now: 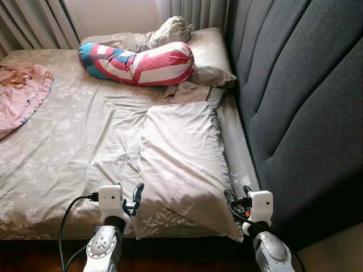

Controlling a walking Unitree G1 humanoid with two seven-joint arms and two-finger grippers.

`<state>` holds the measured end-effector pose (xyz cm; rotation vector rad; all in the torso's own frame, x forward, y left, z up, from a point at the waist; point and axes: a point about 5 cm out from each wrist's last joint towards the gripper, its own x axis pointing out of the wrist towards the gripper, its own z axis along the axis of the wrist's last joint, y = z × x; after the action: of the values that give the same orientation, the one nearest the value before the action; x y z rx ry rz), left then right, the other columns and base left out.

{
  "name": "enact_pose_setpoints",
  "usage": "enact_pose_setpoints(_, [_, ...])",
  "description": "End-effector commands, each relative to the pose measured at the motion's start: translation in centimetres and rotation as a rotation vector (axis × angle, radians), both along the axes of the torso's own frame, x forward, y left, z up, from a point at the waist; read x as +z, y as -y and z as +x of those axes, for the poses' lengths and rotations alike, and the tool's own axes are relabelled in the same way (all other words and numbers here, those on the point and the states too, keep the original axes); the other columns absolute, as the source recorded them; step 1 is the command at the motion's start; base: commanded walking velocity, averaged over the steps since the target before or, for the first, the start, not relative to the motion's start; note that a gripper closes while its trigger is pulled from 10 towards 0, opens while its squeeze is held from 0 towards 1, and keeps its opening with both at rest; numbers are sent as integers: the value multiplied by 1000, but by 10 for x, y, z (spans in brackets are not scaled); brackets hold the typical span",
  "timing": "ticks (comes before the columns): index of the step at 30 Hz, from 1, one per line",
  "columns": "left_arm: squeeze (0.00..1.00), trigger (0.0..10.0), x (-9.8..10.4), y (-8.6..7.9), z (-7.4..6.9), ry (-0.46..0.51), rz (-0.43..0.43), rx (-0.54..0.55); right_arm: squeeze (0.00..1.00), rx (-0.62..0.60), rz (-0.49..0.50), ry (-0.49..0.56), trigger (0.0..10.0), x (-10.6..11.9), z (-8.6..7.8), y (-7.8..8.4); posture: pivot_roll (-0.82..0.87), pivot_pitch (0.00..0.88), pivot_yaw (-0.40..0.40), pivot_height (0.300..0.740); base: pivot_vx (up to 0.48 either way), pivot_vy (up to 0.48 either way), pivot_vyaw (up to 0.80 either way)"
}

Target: Clean up the room

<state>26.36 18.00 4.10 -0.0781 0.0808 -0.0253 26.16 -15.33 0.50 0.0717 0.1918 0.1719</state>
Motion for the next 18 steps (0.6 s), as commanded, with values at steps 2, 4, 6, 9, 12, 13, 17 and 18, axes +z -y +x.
enact_pose_setpoints(2, [0,10000,3,0,0,18,-4,1,0,2,6,-18,10000,-3,-2,-1,-55,89,-30,740,0,0,0])
enact_pose_setpoints(4, [0,10000,3,0,0,17,-6,3,0,3,6,-19,10000,-3,-2,-1,-55,89,-30,740,0,0,0])
enact_pose_setpoints(6, [0,10000,3,0,0,16,-7,4,0,4,6,-19,10000,-3,-2,-1,-53,90,-30,740,0,0,0])
enact_pose_setpoints(9, [0,10000,2,0,0,6,-14,8,0,5,7,-19,10000,-4,-2,-2,-53,91,-30,740,0,0,0])
enact_pose_setpoints(12, [0,10000,1,-1,0,-5,-16,11,0,5,7,-19,10000,-3,-2,-2,-54,90,-30,740,0,480,0])
enact_pose_setpoints(13, [0,10000,1,-1,0,-5,-16,11,0,5,7,-19,10000,-3,-2,-2,-54,90,-30,740,0,480,0])
enact_pose_setpoints(17, [0,10000,1,-1,0,-5,-16,11,0,5,7,-19,10000,-3,-2,-2,-54,90,-30,740,0,480,0])
enact_pose_setpoints(18, [0,10000,1,-1,0,-5,-16,11,0,5,7,-19,10000,-3,-2,-2,-54,90,-30,740,0,480,0])
